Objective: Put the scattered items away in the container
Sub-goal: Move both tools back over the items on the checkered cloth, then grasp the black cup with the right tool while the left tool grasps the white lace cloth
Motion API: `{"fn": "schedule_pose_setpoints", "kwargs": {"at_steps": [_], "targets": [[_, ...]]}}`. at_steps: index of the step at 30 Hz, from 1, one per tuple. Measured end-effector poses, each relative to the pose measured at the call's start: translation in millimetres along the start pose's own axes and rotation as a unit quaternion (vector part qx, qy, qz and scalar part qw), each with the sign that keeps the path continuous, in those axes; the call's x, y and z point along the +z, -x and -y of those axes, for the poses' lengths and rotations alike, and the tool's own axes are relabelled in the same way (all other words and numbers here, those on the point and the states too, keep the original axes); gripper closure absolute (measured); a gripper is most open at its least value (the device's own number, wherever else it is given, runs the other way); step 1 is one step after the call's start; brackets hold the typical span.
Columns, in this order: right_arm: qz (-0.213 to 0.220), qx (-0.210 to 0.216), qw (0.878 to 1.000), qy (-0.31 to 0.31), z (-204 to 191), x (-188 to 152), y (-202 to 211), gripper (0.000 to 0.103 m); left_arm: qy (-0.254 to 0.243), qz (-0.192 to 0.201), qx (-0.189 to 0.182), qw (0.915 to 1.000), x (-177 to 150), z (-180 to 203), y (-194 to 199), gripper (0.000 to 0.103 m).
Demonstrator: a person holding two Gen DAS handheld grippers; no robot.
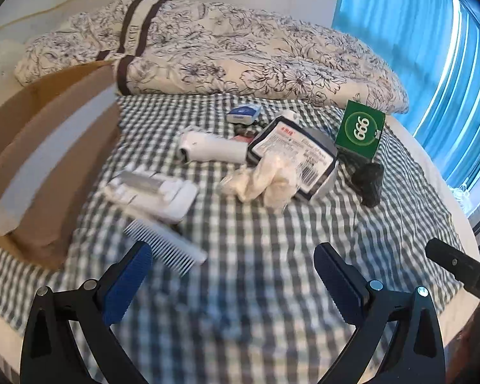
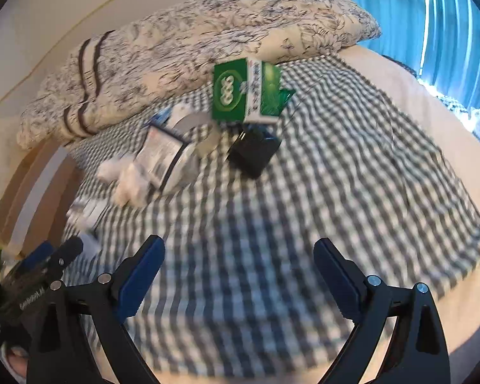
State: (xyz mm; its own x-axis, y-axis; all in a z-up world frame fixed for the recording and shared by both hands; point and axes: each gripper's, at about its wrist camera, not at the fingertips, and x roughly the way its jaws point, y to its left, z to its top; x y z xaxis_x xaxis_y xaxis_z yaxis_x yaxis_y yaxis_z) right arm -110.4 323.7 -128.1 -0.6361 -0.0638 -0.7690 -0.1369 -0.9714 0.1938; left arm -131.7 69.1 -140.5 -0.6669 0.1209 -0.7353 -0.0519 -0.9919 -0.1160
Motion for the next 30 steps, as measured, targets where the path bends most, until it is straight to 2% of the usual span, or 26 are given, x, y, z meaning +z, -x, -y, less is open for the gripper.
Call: {"fn": "schedule_pose_setpoints", "kwargs": {"at_steps": [6,15,18,20,22,24,25,27,29,30], "targets": [[0.009,-0.021,0.998,-0.062,6.7,46.5,-48.5,0.008,0.015,0.001,0.02,0.9997,26.7,10.5,-50.2,0.0],[-0.041,-0.026,0.99,-0.133,16.0,75.3,-127.3,0.011,0.041,-0.029,0.009,0.9987,46.4,17.8,-114.0,0.0],[-0.048,-0.031,0.988,-0.141,18.9,79.6,-143.7,0.02,0.041,-0.043,0.015,0.9981,43.2,21.8,-135.4,0.0],[-0.051,-0.044,0.988,-0.141,21.5,79.6,-149.3,0.033,0.057,-0.036,-0.001,0.9977,40.9,18.2,-139.4,0.0],[-0.052,-0.054,0.987,-0.144,24.2,77.9,-149.2,0.053,0.064,-0.032,-0.006,0.9974,40.1,15.3,-139.1,0.0],[-0.046,-0.045,0.987,-0.149,27.8,76.4,-144.4,0.058,0.069,-0.036,-0.008,0.997,40.6,14.9,-140.1,0.0],[-0.046,-0.041,0.987,-0.149,28.8,75.5,-141.5,0.061,0.071,-0.036,-0.007,0.9968,40.3,15.2,-139.0,0.003],[-0.045,-0.04,0.988,-0.14,26.8,73.0,-135.0,0.061,0.063,-0.036,-0.005,0.9973,39.6,18.2,-135.5,0.017],[-0.041,-0.043,0.99,-0.13,24.9,68.6,-127.1,0.061,0.052,-0.037,-0.003,0.998,38.8,22.0,-131.3,0.053],[-0.041,-0.042,0.99,-0.125,23.8,65.8,-122.4,0.063,0.046,-0.04,-0.003,0.9982,38.3,23.8,-129.3,0.063]]}}
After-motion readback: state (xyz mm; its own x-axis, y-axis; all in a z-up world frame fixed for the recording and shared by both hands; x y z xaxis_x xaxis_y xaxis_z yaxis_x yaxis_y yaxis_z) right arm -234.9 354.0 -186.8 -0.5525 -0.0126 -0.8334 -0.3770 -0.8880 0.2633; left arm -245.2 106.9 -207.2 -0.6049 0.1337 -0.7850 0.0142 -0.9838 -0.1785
